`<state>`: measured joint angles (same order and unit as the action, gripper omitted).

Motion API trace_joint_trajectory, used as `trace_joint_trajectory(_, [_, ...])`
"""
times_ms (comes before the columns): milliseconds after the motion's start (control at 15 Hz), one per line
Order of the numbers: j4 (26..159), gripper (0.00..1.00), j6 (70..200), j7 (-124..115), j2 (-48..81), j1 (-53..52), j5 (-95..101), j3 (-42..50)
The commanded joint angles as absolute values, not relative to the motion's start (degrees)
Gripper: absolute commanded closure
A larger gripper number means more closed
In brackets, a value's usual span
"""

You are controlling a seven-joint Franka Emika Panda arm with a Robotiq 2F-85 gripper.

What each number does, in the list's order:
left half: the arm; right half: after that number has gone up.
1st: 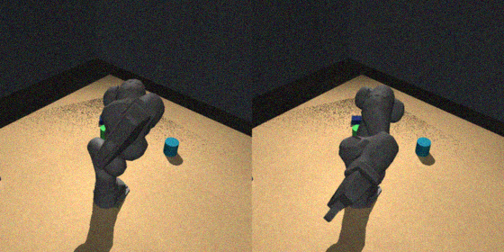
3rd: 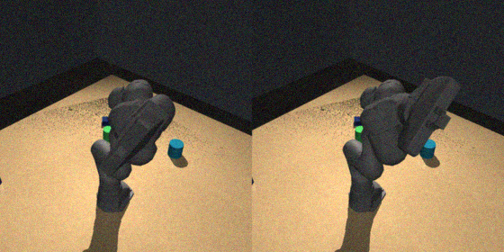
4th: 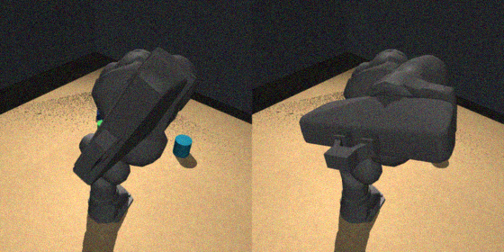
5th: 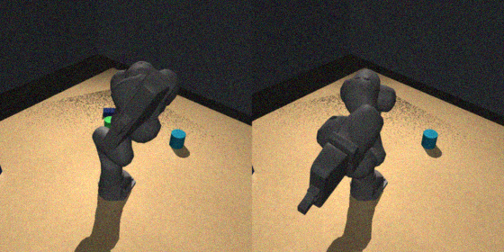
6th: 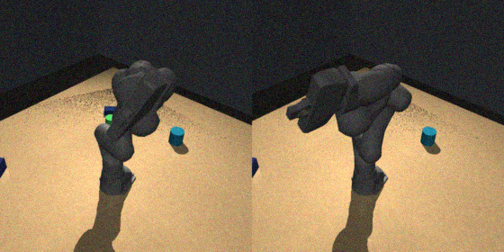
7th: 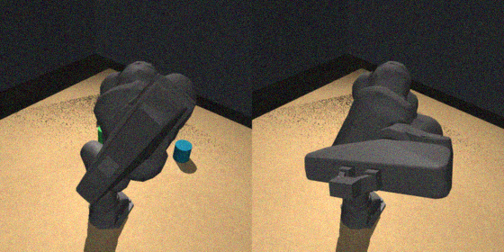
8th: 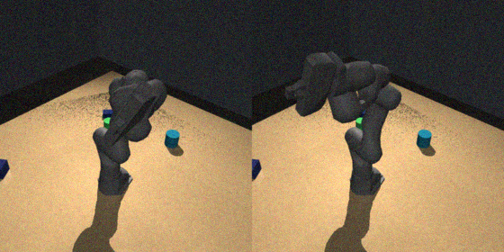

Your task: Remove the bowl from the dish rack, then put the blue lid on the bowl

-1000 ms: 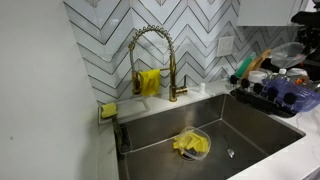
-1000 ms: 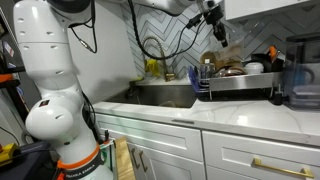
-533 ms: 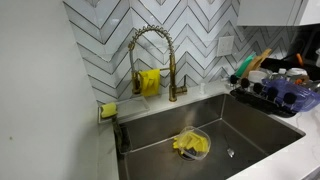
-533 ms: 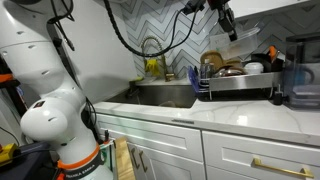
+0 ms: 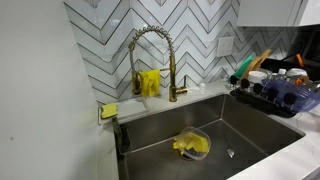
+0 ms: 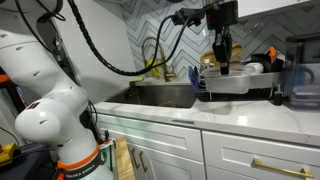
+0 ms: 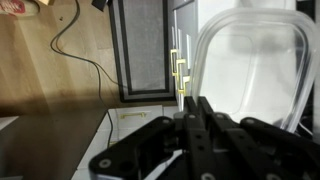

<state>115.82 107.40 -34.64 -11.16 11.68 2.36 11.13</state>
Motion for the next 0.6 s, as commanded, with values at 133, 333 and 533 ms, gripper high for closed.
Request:
trace_joint_trajectory(133, [125.31, 0.98, 114.19, -32.49, -10.34, 12.48, -1.05, 11.01])
trace_joint_trajectory(333, [127.8, 0.98, 120.23, -32.69, -8.61, 12.34, -1.94, 10.65])
trace_joint_trajectory(533, [128.62, 0.98, 126.0, -32.61, -6.52, 12.21, -3.53, 10.59])
